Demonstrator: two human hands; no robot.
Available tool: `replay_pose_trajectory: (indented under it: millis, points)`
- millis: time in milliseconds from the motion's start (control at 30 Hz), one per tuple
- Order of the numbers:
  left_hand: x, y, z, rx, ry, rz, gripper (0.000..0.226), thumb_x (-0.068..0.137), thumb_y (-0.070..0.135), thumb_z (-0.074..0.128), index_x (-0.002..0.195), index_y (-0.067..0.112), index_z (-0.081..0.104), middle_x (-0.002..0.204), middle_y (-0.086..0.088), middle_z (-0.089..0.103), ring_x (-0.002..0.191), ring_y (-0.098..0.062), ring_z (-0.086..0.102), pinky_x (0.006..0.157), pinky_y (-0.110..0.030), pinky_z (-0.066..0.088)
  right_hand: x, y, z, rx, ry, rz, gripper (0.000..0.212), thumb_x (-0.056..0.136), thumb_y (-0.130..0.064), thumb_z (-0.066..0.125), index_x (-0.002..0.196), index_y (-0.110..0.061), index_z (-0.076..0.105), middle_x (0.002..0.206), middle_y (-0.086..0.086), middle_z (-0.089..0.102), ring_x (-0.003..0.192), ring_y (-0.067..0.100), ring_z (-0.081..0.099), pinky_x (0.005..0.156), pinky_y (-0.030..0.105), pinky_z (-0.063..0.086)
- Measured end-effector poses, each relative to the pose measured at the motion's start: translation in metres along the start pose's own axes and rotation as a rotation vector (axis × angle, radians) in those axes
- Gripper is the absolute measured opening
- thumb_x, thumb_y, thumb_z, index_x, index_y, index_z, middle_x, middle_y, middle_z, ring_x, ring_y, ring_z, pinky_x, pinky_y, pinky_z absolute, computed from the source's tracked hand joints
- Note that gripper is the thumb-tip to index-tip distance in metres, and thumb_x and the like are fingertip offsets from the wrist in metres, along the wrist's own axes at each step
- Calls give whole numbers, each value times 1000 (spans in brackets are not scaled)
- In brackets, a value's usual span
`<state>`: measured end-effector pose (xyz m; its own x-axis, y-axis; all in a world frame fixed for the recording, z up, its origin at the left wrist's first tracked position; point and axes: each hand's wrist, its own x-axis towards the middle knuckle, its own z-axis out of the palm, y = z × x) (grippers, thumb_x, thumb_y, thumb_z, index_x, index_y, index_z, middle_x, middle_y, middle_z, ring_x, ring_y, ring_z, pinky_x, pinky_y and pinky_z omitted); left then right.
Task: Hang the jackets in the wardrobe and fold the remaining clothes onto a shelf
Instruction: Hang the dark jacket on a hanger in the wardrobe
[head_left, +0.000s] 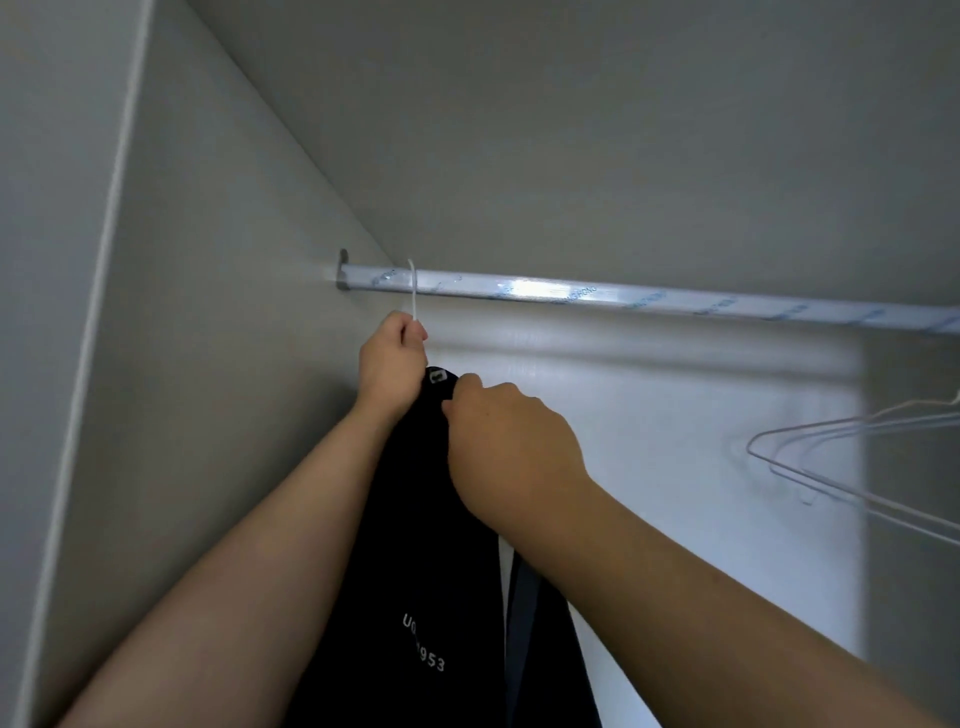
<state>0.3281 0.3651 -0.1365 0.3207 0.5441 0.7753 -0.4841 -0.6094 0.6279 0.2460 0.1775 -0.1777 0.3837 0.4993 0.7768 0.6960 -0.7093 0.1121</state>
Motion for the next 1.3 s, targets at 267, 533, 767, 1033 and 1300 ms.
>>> replay_pose_trajectory:
  millis: [267,533,767,1033,1300]
  points:
    - [-10,22,-19,106,154,-56,9,89,14,57,96,16,63,92,0,69,91,-26,67,81,-32,53,-3,-20,5,120,16,-19,27,105,-40,34,87,-20,36,69,-5,34,54,13,32,49,31,20]
    - [-23,163,28,568,-432,249,10,83,20,61,83,11,65,71,-2,69,65,-22,68,55,-25,45,-7,79,-40,258,185,390,56,98,-59,12,94,-27,58,85,0,71,77,30,67,79,41,52]
    - [-67,234,138,757,-1303,63,23,106,27,50,102,10,64,90,-8,69,67,-21,72,68,-32,58,-55,208,-83,-95,371,747,28,101,-39,33,105,-23,55,89,7,55,79,34,50,71,38,36]
    - [-164,215,256,-25,-1342,-106,31,107,14,38,126,0,58,104,-13,67,72,-23,65,72,-33,57,-155,300,-142,-681,255,746,19,88,-12,51,102,-8,64,104,17,63,100,40,53,71,40,42]
    - [-241,226,326,-637,-1299,-512,40,108,17,42,147,4,42,144,-15,55,118,-30,61,100,-39,50,-210,337,-153,-836,-41,786,25,92,-33,54,112,-22,65,112,5,63,109,30,56,86,37,44]
